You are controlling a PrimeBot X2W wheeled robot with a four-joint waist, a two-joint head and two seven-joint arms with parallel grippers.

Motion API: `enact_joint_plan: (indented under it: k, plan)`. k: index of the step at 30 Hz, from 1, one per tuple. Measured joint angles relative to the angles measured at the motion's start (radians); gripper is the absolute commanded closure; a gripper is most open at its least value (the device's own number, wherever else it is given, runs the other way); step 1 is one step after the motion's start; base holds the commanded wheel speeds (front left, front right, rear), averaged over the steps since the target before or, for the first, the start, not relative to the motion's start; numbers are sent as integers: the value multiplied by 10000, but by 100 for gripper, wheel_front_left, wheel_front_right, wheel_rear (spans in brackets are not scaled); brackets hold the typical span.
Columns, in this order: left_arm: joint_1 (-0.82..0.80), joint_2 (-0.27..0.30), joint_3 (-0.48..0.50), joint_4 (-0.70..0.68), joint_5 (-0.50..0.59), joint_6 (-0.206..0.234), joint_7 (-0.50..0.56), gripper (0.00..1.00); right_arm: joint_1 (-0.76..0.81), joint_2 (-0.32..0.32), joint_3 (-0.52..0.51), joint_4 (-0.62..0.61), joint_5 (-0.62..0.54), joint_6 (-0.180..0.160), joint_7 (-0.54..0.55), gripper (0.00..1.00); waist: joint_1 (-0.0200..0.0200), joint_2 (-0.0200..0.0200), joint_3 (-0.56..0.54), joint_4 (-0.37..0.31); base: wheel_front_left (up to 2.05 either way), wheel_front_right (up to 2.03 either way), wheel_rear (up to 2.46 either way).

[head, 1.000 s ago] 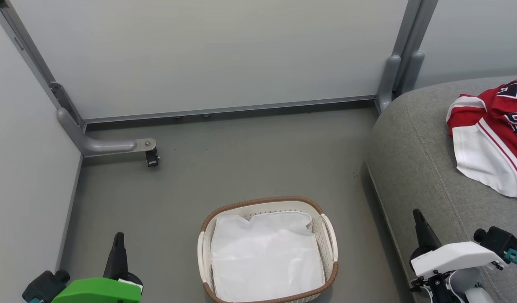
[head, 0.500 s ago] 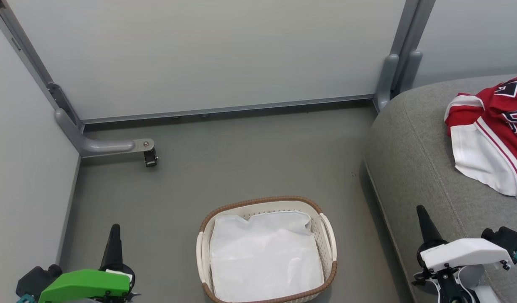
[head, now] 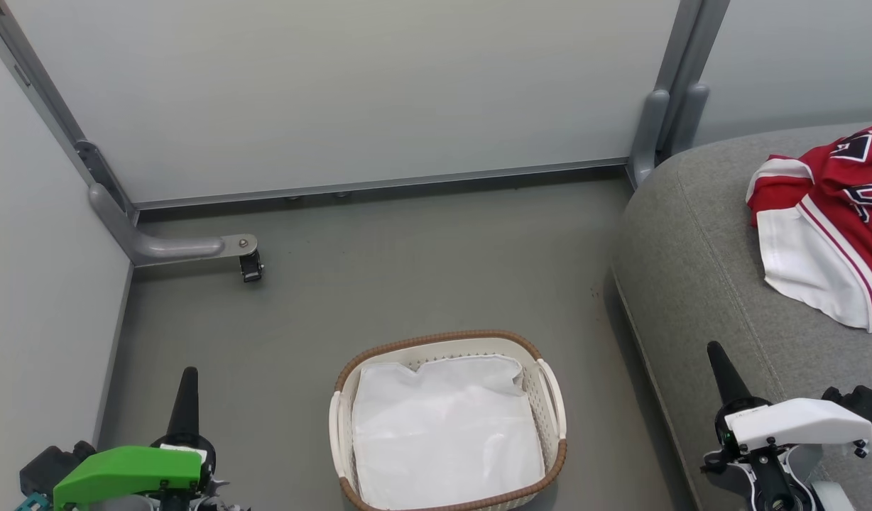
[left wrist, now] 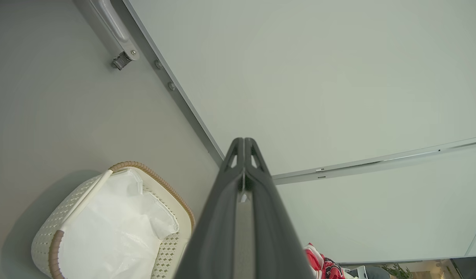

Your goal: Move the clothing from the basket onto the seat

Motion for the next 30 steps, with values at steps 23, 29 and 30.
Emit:
enact_joint_plan:
  k: [23,29,30]
  plan:
    - [-355,2,311,-36,-1751,-81,543,100,-55,-13,-268,-221,2002,-6,525,100,0,0,21,-94,0,0,0]
    - [-402,2,395,-40,-2157,-88,650,100,-58,-15,-326,-261,2454,-6,650,100,0,0,26,-118,0,0,0]
    - [-409,2,405,-40,-2209,-88,654,100,-59,-15,-334,-268,2527,-6,658,100,0,0,27,-122,0,0,0]
